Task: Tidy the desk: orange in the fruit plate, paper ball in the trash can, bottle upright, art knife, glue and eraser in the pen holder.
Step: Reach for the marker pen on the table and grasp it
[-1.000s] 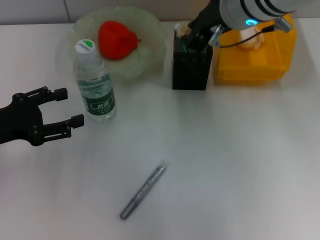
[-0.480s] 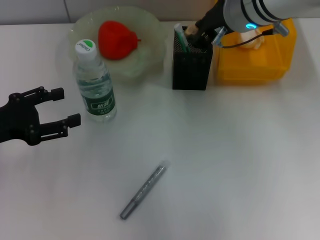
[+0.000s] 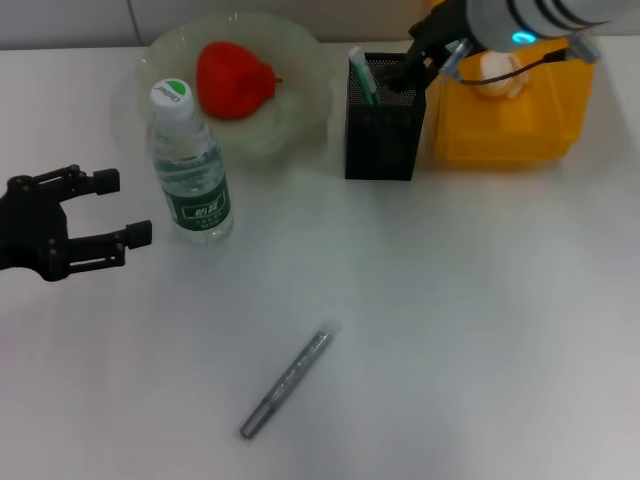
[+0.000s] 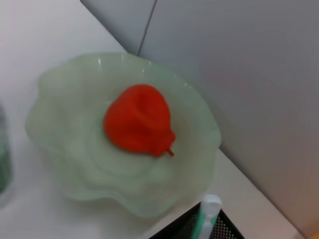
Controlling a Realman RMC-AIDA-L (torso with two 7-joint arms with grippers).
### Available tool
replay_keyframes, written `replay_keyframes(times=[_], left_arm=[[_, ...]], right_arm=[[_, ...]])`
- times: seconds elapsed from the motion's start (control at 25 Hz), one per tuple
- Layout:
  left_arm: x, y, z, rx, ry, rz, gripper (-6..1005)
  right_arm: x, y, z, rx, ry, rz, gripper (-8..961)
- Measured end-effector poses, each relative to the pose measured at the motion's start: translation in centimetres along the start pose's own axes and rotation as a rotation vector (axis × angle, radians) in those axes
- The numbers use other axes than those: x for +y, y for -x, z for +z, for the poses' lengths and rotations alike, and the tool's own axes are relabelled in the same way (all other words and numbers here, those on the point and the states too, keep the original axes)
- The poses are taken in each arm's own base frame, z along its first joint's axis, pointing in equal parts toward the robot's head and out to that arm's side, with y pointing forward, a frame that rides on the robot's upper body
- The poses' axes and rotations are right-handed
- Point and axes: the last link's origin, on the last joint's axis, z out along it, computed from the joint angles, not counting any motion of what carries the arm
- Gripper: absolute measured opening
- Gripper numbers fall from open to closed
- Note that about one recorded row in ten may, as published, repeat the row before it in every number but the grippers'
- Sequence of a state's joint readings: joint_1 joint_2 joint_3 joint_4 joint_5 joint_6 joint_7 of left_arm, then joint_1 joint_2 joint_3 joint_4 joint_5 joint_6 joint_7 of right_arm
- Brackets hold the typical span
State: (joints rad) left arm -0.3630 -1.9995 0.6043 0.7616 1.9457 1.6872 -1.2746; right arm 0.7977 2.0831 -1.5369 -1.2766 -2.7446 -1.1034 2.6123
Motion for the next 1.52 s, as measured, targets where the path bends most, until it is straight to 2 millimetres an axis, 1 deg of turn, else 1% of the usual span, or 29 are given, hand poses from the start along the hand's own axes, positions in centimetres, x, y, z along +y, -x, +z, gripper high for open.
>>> replay_keyframes(times=[0.08,0.12,0.16,0.2,0.24,0.28,0.32,0.36,0.44,0.48,0.52,0.6,0.64,0.68,0.72,0.76,0.8,0.84,0.88,0.92,1.08,1.12,1.16,1.2,1.28,1.32,1.36,1.48,1.52], left_arm=[[0.2,-2.3,-0.7,-0.088,0.008,-0.004,815],[0.2,-2.3,-0.7,-0.088,0.008,-0.004,815],[0.3,-3.0,-0.8,-0.117,0.008,-0.004,815],[0.3,-3.0,-0.8,-0.117,0.008,-0.004,814],[0.5,-4.1,-0.9,-0.176,0.009,-0.006,814],[0.8,-5.1,-0.7,-0.238,0.011,-0.003,814],[1.0,-6.0,-0.4,-0.287,0.011,-0.007,814],[1.1,-6.6,-0.2,-0.327,0.01,-0.014,814],[1.1,-6.6,-0.2,-0.327,0.01,-0.014,814],[1.6,-8.5,1.0,-0.451,-0.005,-0.045,814],[1.7,-8.8,1.2,-0.478,-0.014,-0.05,814],[1.8,-9.1,1.4,-0.507,-0.027,-0.049,814],[2.4,-10.0,2.8,-0.595,-0.043,-0.056,815],[3.0,-10.5,3.7,-0.641,-0.046,-0.063,815],[3.0,-10.5,3.7,-0.641,-0.046,-0.063,815],[3.2,-10.7,4.2,-0.66,-0.048,-0.062,815],[3.8,-11.2,5.4,-0.713,-0.059,-0.065,815],[3.8,-11.2,5.4,-0.713,-0.059,-0.065,815],[4.0,-11.2,5.9,-0.734,-0.068,-0.071,815],[4.3,-11.3,6.5,-0.756,-0.077,-0.077,815],[5.9,-10.9,8.7,-0.835,-0.084,-0.085,815],[6.4,-10.7,9.2,-0.851,-0.082,-0.082,815],[6.8,-10.7,9.6,-0.864,-0.083,-0.075,815],[7.2,-10.6,10.0,-0.874,-0.083,-0.066,815],[8.0,-10.4,10.7,-0.886,-0.09,-0.04,815],[8.4,-10.2,11.2,-0.89,-0.104,-0.02,815],[8.7,-10.0,11.4,-0.897,-0.105,-0.008,815],[9.7,-9.1,12.6,-0.918,-0.12,0.031,815],[9.7,-9.1,12.6,-0.918,-0.12,0.031,815]], right_arm=[[0.0,-0.3,-2.1,-0.034,0.059,0.031,586],[0.0,-0.3,-2.1,-0.034,0.059,0.031,591],[0.1,-0.7,-3.6,-0.058,0.12,0.045,595],[0.1,-0.7,-3.6,-0.058,0.12,0.045,600],[0.0,-1.0,-4.2,-0.069,0.145,0.05,604],[-0.1,-2.0,-5.6,-0.096,0.205,0.049,609],[-0.1,-2.0,-5.6,-0.096,0.205,0.049,613],[0.0,-2.7,-6.2,-0.113,0.24,0.043,618],[-0.1,-4.4,-7.1,-0.154,0.297,0.038,627],[-0.2,-6.3,-7.8,-0.207,0.352,0.029,631],[-0.2,-6.3,-7.8,-0.207,0.352,0.029,636],[-0.3,-8.6,-8.4,-0.247,0.394,0.02,645],[-0.4,-9.9,-8.7,-0.266,0.409,0.012,649],[-0.3,-12.0,-9.2,-0.306,0.442,-0.007,654],[-0.3,-12.0,-9.2,-0.306,0.442,-0.007,658],[-0.1,-13.1,-9.5,-0.324,0.465,-0.019,663],[0.5,-15.0,-9.8,-0.346,0.501,-0.037,667],[0.5,-15.0,-9.8,-0.346,0.501,-0.037,672],[0.8,-16.5,-10.0,-0.35,0.517,-0.038,676],[0.8,-16.5,-10.0,-0.35,0.517,-0.038,681],[1.6,-19.5,-10.6,-0.347,0.517,-0.03,699],[1.6,-19.5,-10.6,-0.347,0.517,-0.03,713],[1.7,-20.4,-11.0,-0.349,0.515,-0.025,727],[1.7,-20.4,-11.0,-0.349,0.515,-0.025,742],[1.5,-21.4,-11.9,-0.358,0.523,0.0,770],[1.5,-21.4,-11.9,-0.358,0.523,0.0,770],[1.4,-21.8,-12.6,-0.373,0.534,0.015,770],[1.5,-22.3,-13.2,-0.377,0.54,0.022,769],[1.5,-22.3,-13.2,-0.377,0.54,0.022,769]])
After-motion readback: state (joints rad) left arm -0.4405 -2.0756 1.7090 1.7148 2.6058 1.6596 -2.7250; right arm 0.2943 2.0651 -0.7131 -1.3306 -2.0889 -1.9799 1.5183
